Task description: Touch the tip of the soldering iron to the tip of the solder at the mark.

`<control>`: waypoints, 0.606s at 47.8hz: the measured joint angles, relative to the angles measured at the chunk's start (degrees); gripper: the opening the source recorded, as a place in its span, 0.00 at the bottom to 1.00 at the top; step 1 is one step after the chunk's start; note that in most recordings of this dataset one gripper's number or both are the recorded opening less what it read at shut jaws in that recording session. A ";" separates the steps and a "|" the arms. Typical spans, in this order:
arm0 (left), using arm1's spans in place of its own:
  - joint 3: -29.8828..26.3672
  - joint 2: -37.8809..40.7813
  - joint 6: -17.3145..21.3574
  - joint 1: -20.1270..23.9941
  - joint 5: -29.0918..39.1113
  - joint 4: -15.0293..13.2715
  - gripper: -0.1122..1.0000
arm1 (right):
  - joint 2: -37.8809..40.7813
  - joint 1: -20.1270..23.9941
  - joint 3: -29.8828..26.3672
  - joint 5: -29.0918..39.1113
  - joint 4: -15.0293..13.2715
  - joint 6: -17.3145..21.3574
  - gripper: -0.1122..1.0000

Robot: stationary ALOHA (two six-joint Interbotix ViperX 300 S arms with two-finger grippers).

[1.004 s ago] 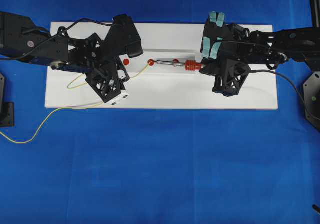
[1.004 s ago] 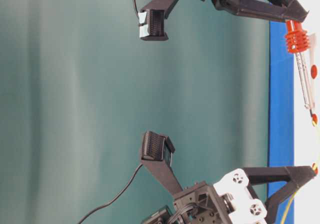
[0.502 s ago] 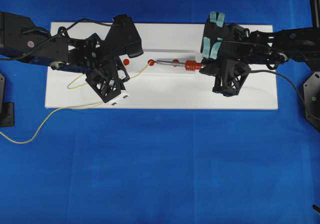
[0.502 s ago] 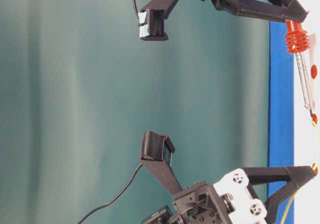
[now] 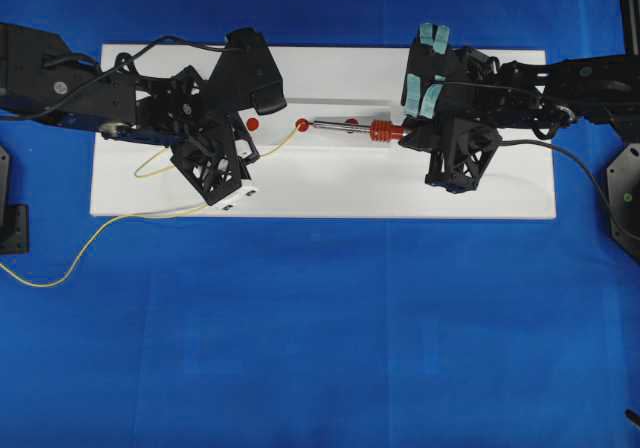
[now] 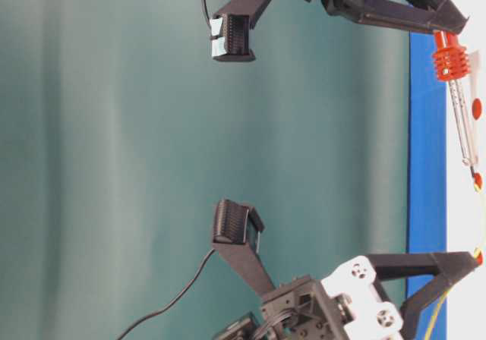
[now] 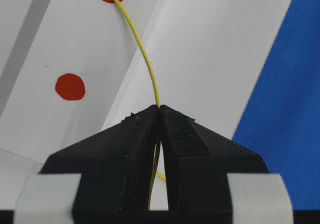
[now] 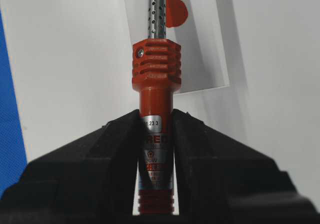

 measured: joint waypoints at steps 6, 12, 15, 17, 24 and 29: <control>1.05 -3.25 0.00 -0.26 0.44 0.00 0.12 | 0.00 0.00 0.00 -0.09 0.00 0.09 0.16; 3.25 -7.12 0.00 -0.62 0.62 0.00 0.12 | 0.00 0.00 0.00 -0.09 -0.09 0.00 0.16; 4.48 -8.88 -0.09 -0.62 0.53 0.00 0.12 | 0.00 0.09 0.00 -0.09 0.00 0.09 0.16; 5.19 -9.76 0.00 -0.62 0.53 0.00 0.12 | 0.00 0.09 0.00 -0.09 -0.09 0.09 0.16; 6.59 -11.34 0.00 -0.62 0.35 0.00 0.12 | 0.00 0.00 0.00 -0.09 -0.09 0.00 0.16; 6.59 -11.34 0.00 -0.70 0.18 0.00 0.12 | 0.00 0.09 0.00 -0.09 -0.09 0.00 0.16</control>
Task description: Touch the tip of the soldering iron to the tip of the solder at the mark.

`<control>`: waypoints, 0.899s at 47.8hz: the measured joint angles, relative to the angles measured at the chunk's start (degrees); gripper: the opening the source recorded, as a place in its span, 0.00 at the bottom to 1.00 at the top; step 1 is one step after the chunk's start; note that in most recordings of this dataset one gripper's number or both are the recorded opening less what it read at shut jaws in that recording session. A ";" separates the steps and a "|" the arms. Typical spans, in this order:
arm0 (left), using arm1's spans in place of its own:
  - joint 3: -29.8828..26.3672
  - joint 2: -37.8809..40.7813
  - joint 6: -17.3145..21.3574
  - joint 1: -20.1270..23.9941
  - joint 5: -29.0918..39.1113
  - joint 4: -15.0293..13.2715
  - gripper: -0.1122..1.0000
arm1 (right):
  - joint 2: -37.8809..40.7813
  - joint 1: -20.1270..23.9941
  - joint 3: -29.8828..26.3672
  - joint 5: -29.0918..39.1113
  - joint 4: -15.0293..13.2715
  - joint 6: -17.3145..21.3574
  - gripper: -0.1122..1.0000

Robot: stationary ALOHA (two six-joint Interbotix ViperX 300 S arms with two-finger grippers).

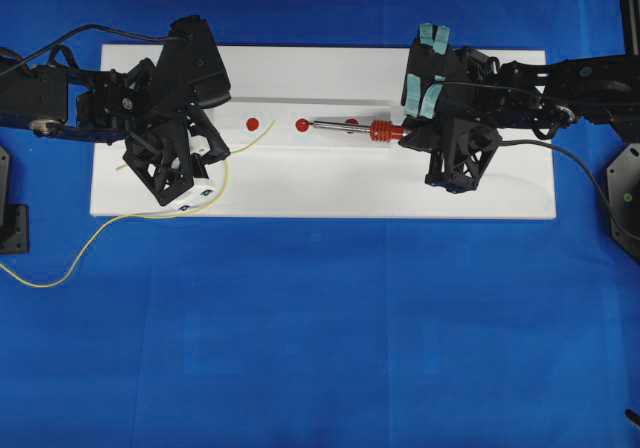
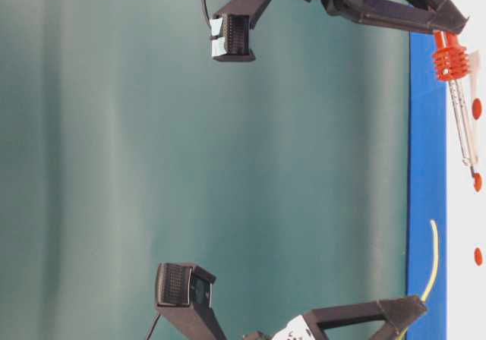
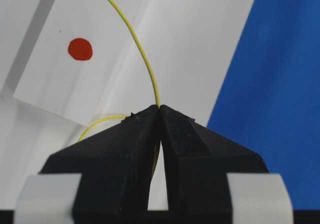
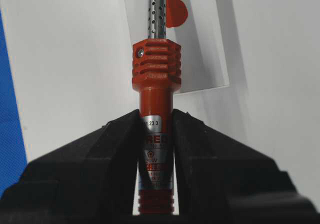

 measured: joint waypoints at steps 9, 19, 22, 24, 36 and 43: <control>0.18 0.00 -0.09 0.00 -0.18 0.00 0.12 | -0.70 -0.09 0.00 -0.18 0.00 0.00 0.16; 0.88 -0.44 -0.09 0.09 -0.26 -0.09 0.12 | -6.77 -0.09 3.52 -2.20 0.00 0.00 0.16; 1.05 -0.62 0.00 0.00 -0.44 0.00 0.12 | -8.88 -0.09 5.01 -2.72 0.00 0.09 0.16; 1.14 -0.70 -0.09 0.09 -0.44 0.00 0.12 | -10.37 -0.09 6.06 -2.99 0.09 0.00 0.16; 1.32 -0.88 0.00 0.00 -0.70 0.00 0.12 | -18.63 0.00 11.34 -3.43 0.09 0.88 0.16; 1.32 -0.79 -0.09 0.00 -0.70 0.00 0.12 | -19.78 -0.09 12.30 -2.99 0.09 0.88 0.16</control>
